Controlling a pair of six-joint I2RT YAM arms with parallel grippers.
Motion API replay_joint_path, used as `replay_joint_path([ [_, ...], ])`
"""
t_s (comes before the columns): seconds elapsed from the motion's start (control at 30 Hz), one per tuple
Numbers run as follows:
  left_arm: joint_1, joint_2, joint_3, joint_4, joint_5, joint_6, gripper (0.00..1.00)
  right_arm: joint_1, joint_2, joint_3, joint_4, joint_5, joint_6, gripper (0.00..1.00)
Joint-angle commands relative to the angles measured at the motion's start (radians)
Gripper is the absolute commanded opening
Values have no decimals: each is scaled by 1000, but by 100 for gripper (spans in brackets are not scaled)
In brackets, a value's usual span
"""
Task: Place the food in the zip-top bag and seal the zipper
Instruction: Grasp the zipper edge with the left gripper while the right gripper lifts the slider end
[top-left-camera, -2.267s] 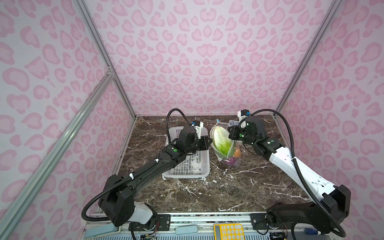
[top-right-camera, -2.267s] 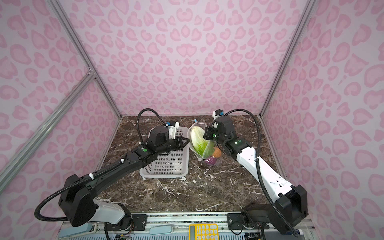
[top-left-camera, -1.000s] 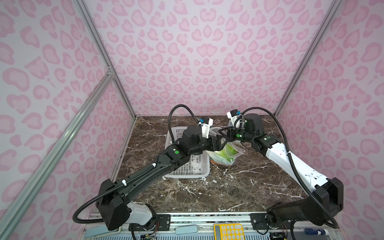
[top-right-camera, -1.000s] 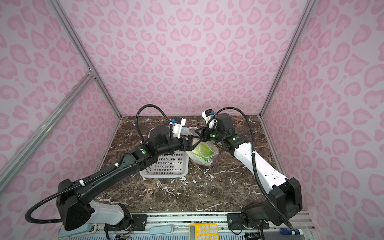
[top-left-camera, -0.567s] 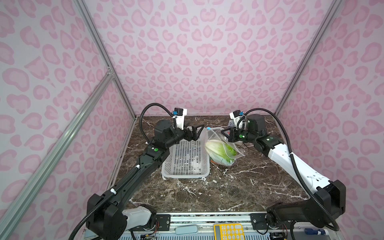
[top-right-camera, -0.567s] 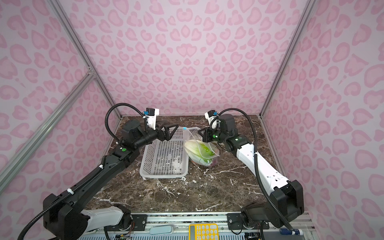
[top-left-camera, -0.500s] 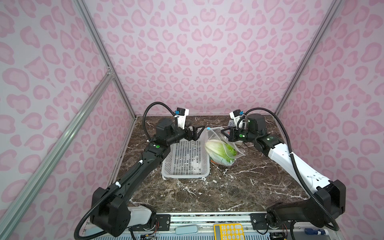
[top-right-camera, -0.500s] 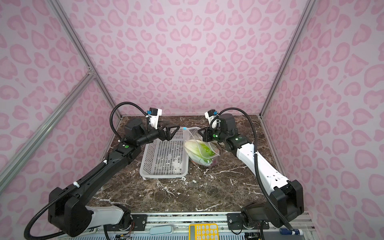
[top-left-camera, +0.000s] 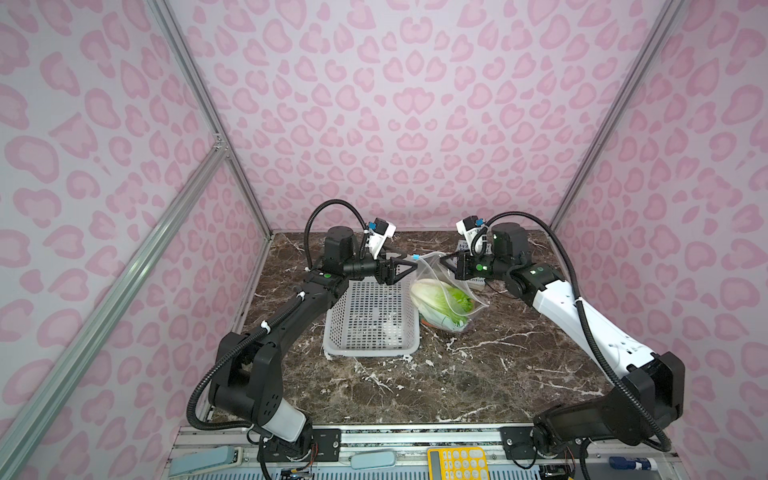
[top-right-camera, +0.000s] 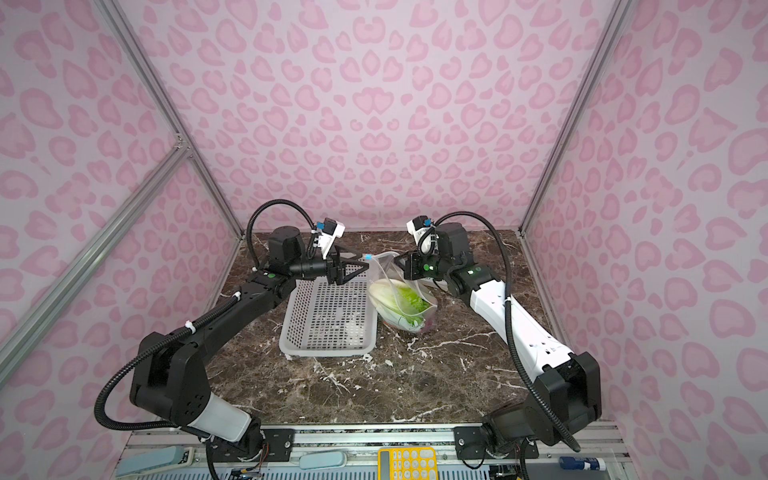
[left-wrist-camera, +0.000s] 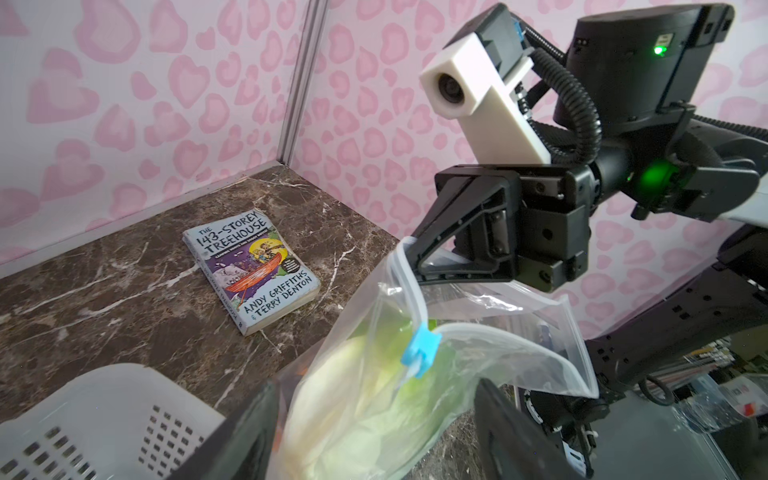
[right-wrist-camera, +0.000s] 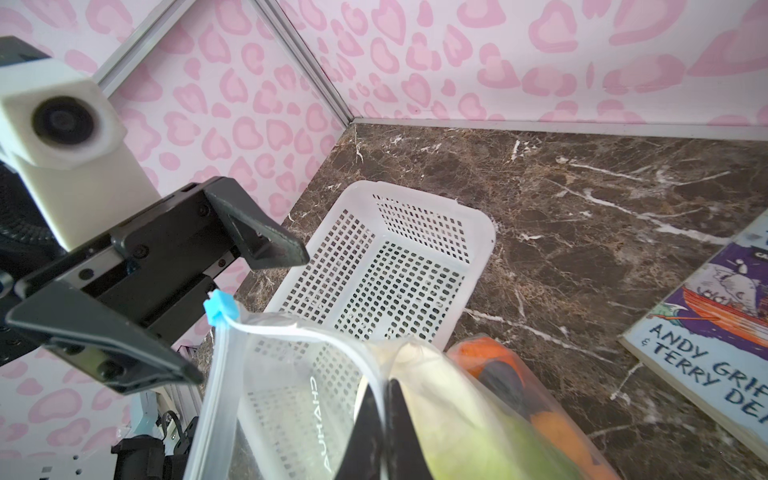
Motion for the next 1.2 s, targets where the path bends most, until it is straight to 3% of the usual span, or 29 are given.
replay_joint_path([
  [0.0,-6,27,26,22,47,31,70,-2,14,13,-18,-11,-7,0],
  [0.07,-10,47,39,23,53,32,62,-2,17,16,-21,-13,-6,0],
  [0.3,-10,83,86,23,68,24,5,-1,11,23,-42,-7,-17,0],
  [0.4,-11,75,91,21,64,17,4,-2,3,46,-78,4,-39,0],
  [0.57,-17,63,100,11,68,20,4,9,-22,141,-141,14,-114,36],
  [0.67,-23,61,100,-24,67,24,4,36,-10,232,-194,3,-195,44],
  [0.9,-35,66,108,-58,68,40,4,136,111,417,-328,15,-397,48],
  [1.17,-36,63,112,-72,72,48,4,146,210,506,-423,9,-500,38],
])
